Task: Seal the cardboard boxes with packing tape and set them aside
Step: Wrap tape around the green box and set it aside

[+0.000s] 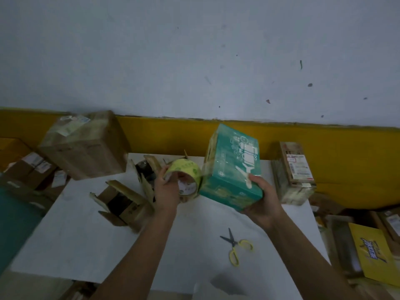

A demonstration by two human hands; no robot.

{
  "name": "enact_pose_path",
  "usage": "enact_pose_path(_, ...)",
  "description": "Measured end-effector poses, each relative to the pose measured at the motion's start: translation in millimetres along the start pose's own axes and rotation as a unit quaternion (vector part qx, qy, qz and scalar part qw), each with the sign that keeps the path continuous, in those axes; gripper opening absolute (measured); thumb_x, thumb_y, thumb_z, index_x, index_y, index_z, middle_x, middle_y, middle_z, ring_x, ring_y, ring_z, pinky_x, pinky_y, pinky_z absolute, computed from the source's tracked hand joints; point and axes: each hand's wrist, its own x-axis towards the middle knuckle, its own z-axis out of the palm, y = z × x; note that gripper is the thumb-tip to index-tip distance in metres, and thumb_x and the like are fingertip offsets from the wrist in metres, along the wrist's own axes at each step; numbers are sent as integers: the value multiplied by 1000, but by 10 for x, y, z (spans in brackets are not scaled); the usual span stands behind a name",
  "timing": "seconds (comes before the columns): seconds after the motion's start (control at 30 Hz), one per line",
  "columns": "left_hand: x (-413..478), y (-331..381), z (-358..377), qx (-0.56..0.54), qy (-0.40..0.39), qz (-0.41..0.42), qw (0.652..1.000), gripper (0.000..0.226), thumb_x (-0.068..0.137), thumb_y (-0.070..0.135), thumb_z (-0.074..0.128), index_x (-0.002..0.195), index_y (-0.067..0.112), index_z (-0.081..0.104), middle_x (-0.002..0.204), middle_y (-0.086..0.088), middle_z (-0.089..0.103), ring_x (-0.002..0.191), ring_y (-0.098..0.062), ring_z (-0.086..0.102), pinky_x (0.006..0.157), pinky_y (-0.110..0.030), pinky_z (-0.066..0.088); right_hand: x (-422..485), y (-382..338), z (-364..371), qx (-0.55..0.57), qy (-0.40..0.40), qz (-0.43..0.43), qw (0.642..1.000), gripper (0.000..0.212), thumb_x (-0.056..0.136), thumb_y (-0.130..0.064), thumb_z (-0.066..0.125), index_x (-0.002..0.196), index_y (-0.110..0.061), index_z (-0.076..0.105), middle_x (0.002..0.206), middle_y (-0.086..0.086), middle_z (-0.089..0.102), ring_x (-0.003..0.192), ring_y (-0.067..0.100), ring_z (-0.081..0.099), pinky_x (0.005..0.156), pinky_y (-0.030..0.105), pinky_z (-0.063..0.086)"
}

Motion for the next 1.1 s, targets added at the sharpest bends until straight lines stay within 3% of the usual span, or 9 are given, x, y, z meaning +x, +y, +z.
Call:
enact_pose_path(0.1,-126,-18,123,-69,14,-61,996,56,89,41,66,136,15,51,132,-12,59,113,-32,60,96,-43,50,18,174,-76,76,-5,19,997,55,82,-38,62,135,-23,54,125,12,64,108,33,60,85,44,45)
enact_pose_path(0.2,-366,-34,247,-187,-151,-99,966,47,89,33,59,132,12,56,128,-15,63,117,-35,60,98,-49,47,28,327,-84,122,-34,51,991,62,84,-43,60,141,-23,49,139,15,56,116,36,55,90,48,44)
enact_pose_path(0.27,-372,-21,266,-201,-168,-105,959,50,92,41,53,133,14,56,126,-15,65,117,-34,60,97,-50,49,22,365,-102,124,-45,66,989,66,84,-45,62,144,-22,46,142,16,52,119,37,54,92,49,44)
enact_pose_path(0.5,-159,140,151,-92,-124,-114,981,61,94,66,35,128,23,60,123,-10,67,115,-32,62,99,-53,48,11,434,-140,96,-58,72,991,82,73,-41,77,145,-20,44,140,18,53,114,38,59,90,51,48)
enact_pose_path(0.63,-63,166,120,-60,-78,-109,989,83,59,87,57,110,23,71,116,-12,70,110,-34,64,98,-59,47,25,542,-91,129,-64,77,987,84,71,-40,79,145,-20,44,140,17,54,116,38,57,91,50,46)
enact_pose_path(0.77,-284,54,172,-107,-36,-83,990,43,92,60,50,103,20,64,108,-10,70,103,-31,66,94,-52,52,17,596,-59,155,-88,90,980,75,77,-41,74,142,-20,46,143,16,51,122,37,53,99,52,40)
enact_pose_path(0.9,-236,34,91,-142,-27,-53,988,54,89,60,53,123,19,61,119,-10,68,107,-31,65,95,-55,51,45,467,-60,-98,-19,63,993,60,85,-50,65,133,-14,55,131,13,62,120,30,59,101,49,47)
enact_pose_path(1.0,-147,1,39,-36,-25,-26,999,43,83,70,50,83,35,75,108,-9,71,102,-32,66,91,-58,52,189,331,-43,-292,54,10,955,74,83,-62,59,141,-18,47,134,5,59,120,24,57,107,47,43)
enact_pose_path(1.1,-220,-70,68,88,-5,30,996,49,95,63,38,63,45,70,90,1,68,89,-25,64,88,-56,54,269,229,174,-322,2,97,942,93,61,-93,48,128,-30,56,128,4,62,116,28,61,97,47,51)
